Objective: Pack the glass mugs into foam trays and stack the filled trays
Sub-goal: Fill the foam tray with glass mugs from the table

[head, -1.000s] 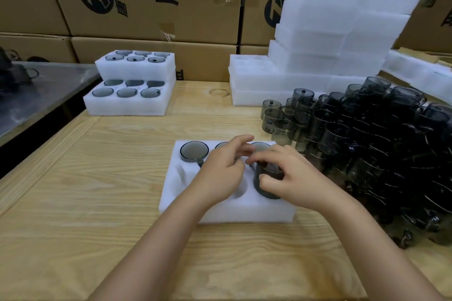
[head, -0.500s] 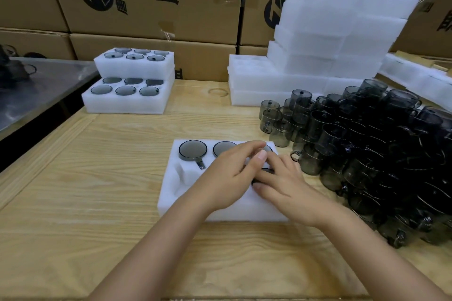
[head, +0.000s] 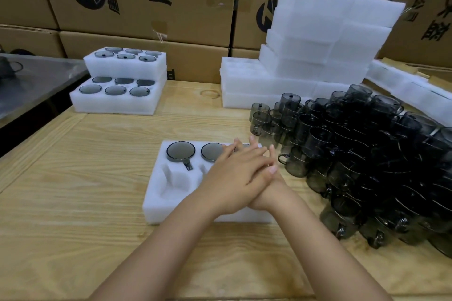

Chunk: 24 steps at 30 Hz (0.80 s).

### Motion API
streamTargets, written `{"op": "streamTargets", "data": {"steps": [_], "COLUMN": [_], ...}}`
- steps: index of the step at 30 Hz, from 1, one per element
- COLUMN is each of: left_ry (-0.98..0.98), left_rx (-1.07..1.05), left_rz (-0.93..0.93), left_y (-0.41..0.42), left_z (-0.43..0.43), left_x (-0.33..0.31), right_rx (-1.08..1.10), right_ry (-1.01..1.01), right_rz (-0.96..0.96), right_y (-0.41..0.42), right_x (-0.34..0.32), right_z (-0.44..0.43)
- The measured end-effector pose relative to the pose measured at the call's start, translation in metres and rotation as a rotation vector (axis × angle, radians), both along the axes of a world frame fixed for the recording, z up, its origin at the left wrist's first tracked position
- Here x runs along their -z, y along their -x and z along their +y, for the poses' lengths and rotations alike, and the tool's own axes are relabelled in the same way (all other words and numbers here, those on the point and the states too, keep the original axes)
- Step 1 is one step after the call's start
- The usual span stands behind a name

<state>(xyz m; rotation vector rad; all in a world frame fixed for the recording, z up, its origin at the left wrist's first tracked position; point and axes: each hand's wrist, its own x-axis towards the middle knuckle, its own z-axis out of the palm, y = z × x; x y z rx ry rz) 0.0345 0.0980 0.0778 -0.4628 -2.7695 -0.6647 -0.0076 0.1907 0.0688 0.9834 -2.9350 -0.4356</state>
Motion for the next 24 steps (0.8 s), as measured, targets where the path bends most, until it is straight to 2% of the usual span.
{"op": "streamTargets", "data": {"steps": [3, 5, 7, 10, 13, 15, 18, 21, 24], "left_ry": [0.068, 0.124, 0.155, 0.192, 0.172, 0.124, 0.096, 0.103, 0.096], "left_rx": [-0.075, -0.086, -0.031, 0.118, 0.224, 0.271, 0.338, 0.38, 0.377], "left_rz": [0.265, 0.478, 0.565, 0.582, 0.553, 0.527, 0.531, 0.535, 0.536], "left_y": [-0.017, -0.03, -0.043, -0.056, -0.06, -0.062, -0.061, -0.06, -0.06], "left_z": [0.006, 0.01, 0.016, 0.014, 0.006, 0.001, -0.002, -0.001, -0.004], "left_x": [0.001, 0.015, 0.034, 0.052, 0.056, 0.056, 0.054, 0.054, 0.054], "right_rx": [0.027, 0.053, 0.088, 0.162, 0.312, 0.512, 0.733, 0.76, 0.717], "right_ry": [0.08, 0.364, 0.722, 0.817, 0.994, 0.961, 0.708, 0.586, 0.576], "right_rz": [-0.048, -0.092, -0.069, 0.112, 0.462, 0.558, 0.411, 0.296, 0.242], "right_y": [0.002, 0.0, -0.006, -0.02, -0.038, -0.046, -0.042, -0.029, -0.019], "right_x": [0.005, 0.004, -0.001, -0.004, -0.015, -0.026, -0.035, -0.041, -0.044], "right_z": [0.002, 0.002, 0.004, 0.025, 0.059, 0.082, 0.107, 0.113, 0.114]}}
